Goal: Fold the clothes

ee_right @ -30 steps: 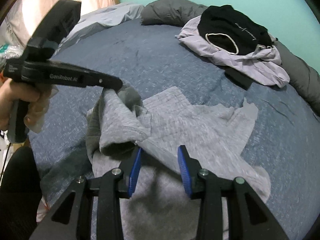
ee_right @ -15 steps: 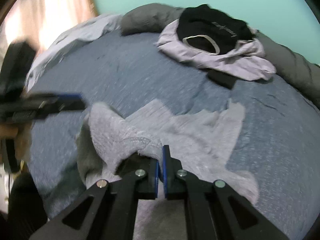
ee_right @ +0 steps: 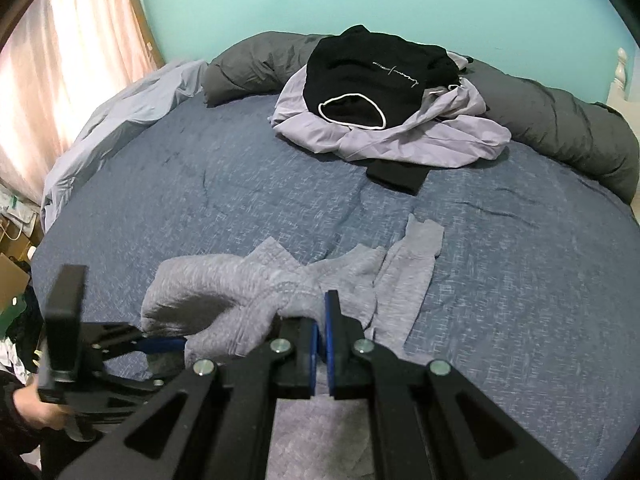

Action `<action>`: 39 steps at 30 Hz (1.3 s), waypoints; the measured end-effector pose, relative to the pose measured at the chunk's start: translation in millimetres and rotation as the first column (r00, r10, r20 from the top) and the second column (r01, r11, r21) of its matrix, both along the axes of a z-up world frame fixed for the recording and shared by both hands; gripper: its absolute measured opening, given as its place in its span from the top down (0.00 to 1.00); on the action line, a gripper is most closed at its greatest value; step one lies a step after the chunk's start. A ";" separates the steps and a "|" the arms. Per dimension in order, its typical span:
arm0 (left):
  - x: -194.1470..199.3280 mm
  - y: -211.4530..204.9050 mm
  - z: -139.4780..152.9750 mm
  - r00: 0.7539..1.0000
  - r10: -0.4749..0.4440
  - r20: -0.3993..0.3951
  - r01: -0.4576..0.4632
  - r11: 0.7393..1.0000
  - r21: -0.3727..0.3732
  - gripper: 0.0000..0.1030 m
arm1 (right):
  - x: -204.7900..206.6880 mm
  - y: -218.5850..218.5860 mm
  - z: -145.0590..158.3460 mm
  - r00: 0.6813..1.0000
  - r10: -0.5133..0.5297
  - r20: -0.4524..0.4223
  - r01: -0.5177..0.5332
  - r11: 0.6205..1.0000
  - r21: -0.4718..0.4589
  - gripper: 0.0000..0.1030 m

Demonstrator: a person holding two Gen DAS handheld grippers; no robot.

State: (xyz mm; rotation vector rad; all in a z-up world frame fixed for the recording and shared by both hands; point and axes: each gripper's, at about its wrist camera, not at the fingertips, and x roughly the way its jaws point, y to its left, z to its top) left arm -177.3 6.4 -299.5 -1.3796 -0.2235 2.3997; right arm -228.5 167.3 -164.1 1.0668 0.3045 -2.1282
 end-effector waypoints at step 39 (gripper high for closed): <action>45.3 -72.5 443.3 0.777 -0.054 -0.627 0.017 0.998 -0.065 0.97 | 90.5 81.5 350.0 0.927 -0.116 -0.356 -0.004 0.947 -0.320 0.98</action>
